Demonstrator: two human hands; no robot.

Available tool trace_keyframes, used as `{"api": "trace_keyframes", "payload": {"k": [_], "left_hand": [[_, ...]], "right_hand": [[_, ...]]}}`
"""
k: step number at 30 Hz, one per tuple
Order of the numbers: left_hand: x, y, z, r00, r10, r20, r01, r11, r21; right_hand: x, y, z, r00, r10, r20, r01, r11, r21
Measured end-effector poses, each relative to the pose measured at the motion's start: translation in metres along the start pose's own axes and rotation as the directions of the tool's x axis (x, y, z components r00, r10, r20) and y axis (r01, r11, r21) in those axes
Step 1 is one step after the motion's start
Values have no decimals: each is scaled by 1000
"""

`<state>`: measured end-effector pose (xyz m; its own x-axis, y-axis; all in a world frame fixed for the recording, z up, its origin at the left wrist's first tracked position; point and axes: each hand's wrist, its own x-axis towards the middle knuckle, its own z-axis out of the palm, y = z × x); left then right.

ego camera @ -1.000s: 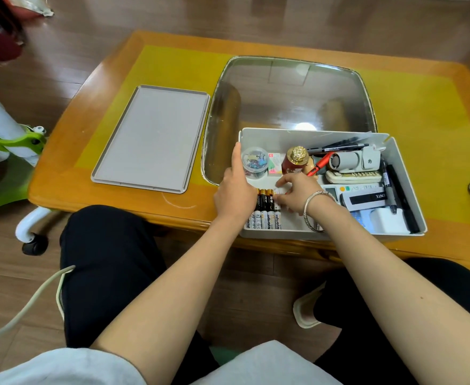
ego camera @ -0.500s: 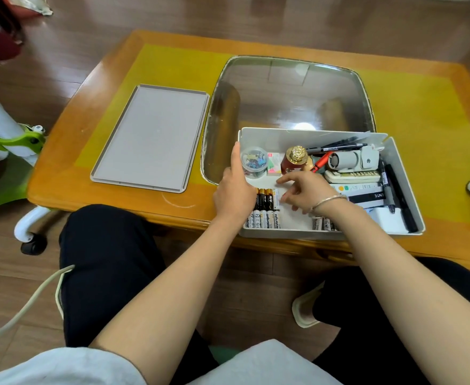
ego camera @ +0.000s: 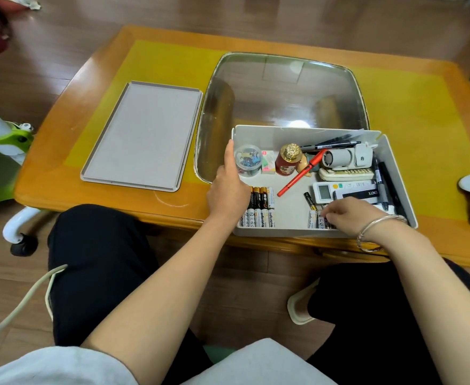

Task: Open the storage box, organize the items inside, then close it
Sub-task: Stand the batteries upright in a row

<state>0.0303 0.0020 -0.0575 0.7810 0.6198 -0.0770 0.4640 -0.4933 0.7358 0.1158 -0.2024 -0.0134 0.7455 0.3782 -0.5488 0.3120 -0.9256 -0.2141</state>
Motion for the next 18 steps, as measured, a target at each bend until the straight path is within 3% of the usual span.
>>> {"api": "trace_keyframes", "payload": {"k": [4, 11, 18], "left_hand": [[-1, 0, 0, 1000, -1, 2, 1, 1000, -15], [0, 0, -1, 1000, -1, 4, 1, 1000, -9], [0, 0, 0, 1000, 1, -5, -1, 1000, -1]], "right_hand": [[12, -6, 8, 995, 101, -3, -100, 985, -144], [23, -1, 5, 996, 67, -51, -75, 981, -180], [25, -5, -1, 994, -82, 73, 98, 962, -255]]}}
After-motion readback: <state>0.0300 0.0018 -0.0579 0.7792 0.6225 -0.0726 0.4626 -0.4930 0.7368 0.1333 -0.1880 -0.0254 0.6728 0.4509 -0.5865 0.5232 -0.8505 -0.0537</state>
